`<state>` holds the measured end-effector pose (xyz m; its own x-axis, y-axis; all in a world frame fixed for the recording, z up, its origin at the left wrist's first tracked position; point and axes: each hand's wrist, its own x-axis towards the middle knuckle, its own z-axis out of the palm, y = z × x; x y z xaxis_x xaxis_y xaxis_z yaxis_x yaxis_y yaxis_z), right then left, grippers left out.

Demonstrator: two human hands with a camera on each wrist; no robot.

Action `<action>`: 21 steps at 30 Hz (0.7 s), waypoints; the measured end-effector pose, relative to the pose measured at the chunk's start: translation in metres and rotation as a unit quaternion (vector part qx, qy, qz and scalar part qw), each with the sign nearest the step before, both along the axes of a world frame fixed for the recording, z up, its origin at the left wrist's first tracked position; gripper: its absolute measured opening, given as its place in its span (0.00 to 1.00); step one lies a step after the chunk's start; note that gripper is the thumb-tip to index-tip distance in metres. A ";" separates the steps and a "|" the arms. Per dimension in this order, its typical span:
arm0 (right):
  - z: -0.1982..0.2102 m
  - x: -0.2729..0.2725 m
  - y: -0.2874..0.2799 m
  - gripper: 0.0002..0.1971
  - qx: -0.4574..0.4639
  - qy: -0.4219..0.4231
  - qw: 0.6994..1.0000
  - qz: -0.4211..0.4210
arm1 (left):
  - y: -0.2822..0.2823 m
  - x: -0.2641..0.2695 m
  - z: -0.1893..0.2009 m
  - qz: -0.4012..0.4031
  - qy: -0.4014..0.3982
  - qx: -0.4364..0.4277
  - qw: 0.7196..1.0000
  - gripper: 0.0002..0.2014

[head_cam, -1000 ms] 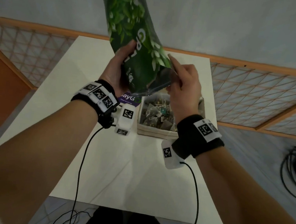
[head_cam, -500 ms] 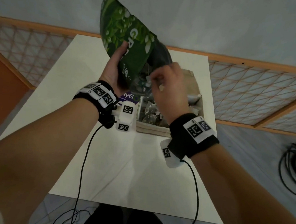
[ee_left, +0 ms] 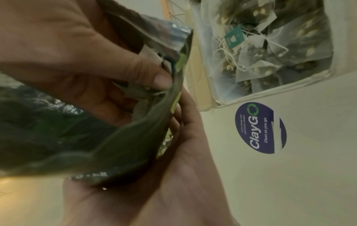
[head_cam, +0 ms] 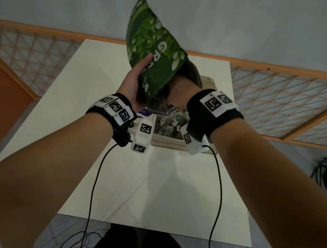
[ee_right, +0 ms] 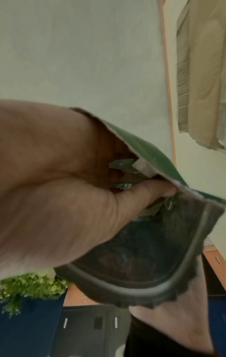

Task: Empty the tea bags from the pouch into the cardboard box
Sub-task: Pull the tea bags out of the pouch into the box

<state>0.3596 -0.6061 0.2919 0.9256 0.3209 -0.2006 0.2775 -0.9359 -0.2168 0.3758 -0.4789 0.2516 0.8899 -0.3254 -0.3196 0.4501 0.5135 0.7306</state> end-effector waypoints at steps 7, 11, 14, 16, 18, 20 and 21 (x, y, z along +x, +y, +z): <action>-0.015 -0.007 -0.002 0.16 0.097 -0.045 0.991 -0.078 | 0.000 0.004 -0.003 -0.024 0.007 -0.030 0.999 0.29; -0.008 -0.015 -0.016 0.17 0.168 -0.105 0.972 -0.128 | -0.001 0.007 -0.004 -0.043 0.010 -0.045 0.998 0.31; 0.000 -0.024 -0.029 0.16 0.231 -0.171 0.947 -0.145 | 0.000 0.010 -0.004 -0.037 0.017 -0.052 0.998 0.31; 0.001 -0.027 -0.036 0.16 0.291 -0.191 0.926 -0.148 | 0.002 0.012 -0.004 -0.041 0.019 -0.061 0.997 0.32; -0.002 -0.031 -0.043 0.16 0.309 -0.215 0.912 -0.160 | 0.006 0.014 -0.006 -0.045 0.020 -0.068 0.996 0.34; -0.006 -0.036 -0.053 0.15 0.307 -0.226 0.910 -0.164 | 0.010 0.016 -0.008 -0.032 0.028 -0.063 0.997 0.35; -0.007 -0.039 -0.057 0.15 0.301 -0.228 0.911 -0.164 | 0.012 0.017 -0.009 -0.025 0.029 -0.061 0.997 0.35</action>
